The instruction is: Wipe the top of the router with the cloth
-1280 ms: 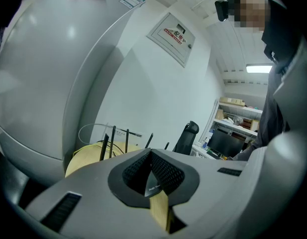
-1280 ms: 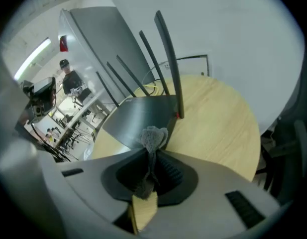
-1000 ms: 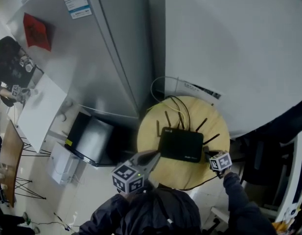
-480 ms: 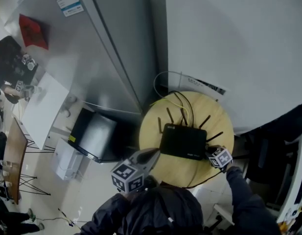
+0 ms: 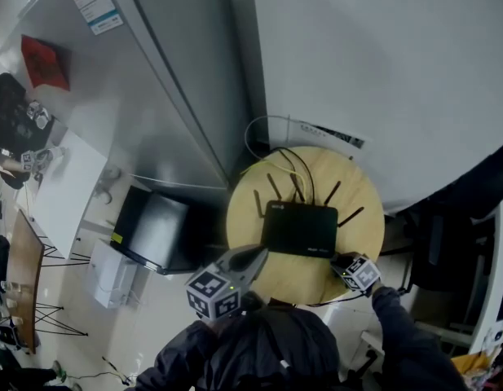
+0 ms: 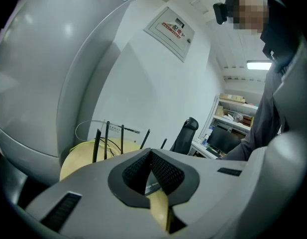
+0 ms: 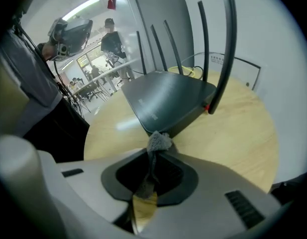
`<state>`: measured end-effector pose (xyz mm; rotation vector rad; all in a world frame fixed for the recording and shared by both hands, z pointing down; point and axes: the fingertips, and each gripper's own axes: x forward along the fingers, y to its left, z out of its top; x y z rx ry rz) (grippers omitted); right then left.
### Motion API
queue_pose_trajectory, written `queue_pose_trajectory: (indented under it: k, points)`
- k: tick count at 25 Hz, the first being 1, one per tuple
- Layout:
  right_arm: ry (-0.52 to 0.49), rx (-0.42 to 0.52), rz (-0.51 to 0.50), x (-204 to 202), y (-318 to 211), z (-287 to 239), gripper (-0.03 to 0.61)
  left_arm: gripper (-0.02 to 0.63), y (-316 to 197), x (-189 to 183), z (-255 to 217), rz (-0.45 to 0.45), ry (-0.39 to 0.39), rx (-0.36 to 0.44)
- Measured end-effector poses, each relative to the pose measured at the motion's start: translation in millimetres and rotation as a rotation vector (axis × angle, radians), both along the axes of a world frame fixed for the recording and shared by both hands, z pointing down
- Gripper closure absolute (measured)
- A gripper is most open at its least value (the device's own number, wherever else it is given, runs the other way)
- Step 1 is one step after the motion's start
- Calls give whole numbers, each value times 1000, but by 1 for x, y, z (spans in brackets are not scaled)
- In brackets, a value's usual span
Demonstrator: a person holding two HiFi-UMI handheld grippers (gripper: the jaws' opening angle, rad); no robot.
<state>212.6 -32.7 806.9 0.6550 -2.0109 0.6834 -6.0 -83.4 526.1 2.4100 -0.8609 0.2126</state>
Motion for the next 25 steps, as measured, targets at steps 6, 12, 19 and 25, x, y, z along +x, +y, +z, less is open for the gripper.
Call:
queue_pose_trajectory:
  k: [6,12,19,25]
  points:
    - [-104,-3,201,-10,1,-27,508,620,7,-2,-4,14,14,14]
    - [-477,153,385,-63,-11,-157,508,621,14,0,-14,47,41,32]
    - [-742,284,369,-117,-34,-270,509,620,13,-9,-28,56,52,61]
    - [-752,327,298,-140,-38,-302,511,620,13,-28,-34,13,54,72]
